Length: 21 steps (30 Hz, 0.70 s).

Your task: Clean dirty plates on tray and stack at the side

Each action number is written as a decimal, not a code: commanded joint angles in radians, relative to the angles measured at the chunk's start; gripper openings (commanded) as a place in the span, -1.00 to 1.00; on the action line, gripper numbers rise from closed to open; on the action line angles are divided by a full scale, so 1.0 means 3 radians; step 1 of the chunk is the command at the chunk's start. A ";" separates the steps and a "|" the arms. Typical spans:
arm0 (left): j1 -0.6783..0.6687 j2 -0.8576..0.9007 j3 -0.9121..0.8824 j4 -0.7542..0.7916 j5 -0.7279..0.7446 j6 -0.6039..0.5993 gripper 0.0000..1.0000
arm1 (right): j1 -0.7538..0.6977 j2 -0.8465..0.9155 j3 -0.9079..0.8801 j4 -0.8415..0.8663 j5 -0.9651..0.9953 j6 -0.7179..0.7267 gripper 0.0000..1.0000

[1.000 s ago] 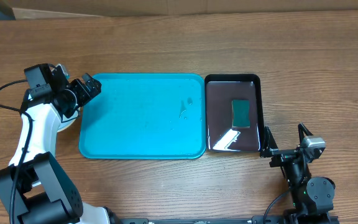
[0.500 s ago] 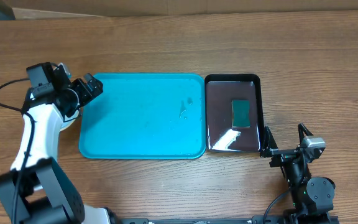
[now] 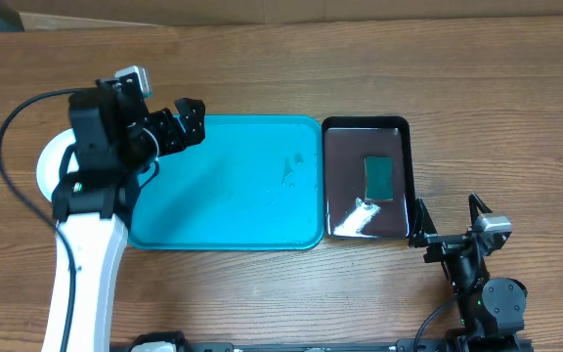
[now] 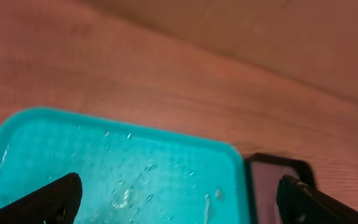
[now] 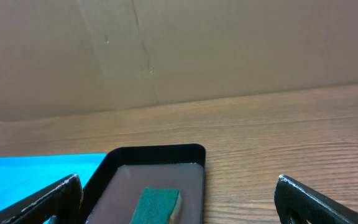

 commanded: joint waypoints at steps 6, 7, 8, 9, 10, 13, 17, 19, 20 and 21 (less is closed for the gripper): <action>-0.0020 -0.0893 -0.0206 -0.0003 -0.0039 0.0076 1.00 | -0.0009 -0.0032 -0.0034 0.0023 0.0047 0.0011 1.00; -0.0020 -0.1095 -0.0354 -0.0056 -0.0038 0.0076 0.99 | -0.0009 -0.0032 -0.0033 0.0022 0.0047 0.0011 1.00; -0.0022 -0.1223 -0.0462 -0.0062 -0.0076 0.0076 0.99 | -0.0009 -0.0032 -0.0034 0.0023 0.0047 0.0011 1.00; -0.0020 -0.1340 -0.0571 -0.0058 -0.0117 0.0075 0.99 | -0.0009 -0.0032 -0.0034 0.0022 0.0047 0.0011 1.00; -0.0020 -0.1479 -0.0701 -0.0066 -0.0169 0.0075 1.00 | -0.0009 -0.0032 -0.0033 0.0022 0.0047 0.0010 1.00; -0.0020 -0.1897 -0.1120 -0.0047 -0.0215 0.0075 1.00 | -0.0009 -0.0032 -0.0034 0.0022 0.0047 0.0010 1.00; -0.0020 -0.2464 -0.1676 0.0071 -0.0352 0.0072 1.00 | -0.0009 -0.0032 -0.0034 0.0023 0.0047 0.0011 1.00; -0.0020 -0.2759 -0.1966 0.0315 -0.0360 0.0074 1.00 | -0.0009 -0.0032 -0.0034 0.0022 0.0047 0.0011 1.00; -0.0020 -0.2912 -0.2113 0.0493 -0.0359 0.0074 0.99 | -0.0009 -0.0032 -0.0033 0.0022 0.0046 0.0010 1.00; -0.0020 -0.3052 -0.2246 0.0679 -0.0359 0.0074 1.00 | -0.0009 -0.0032 -0.0034 0.0023 0.0047 0.0011 1.00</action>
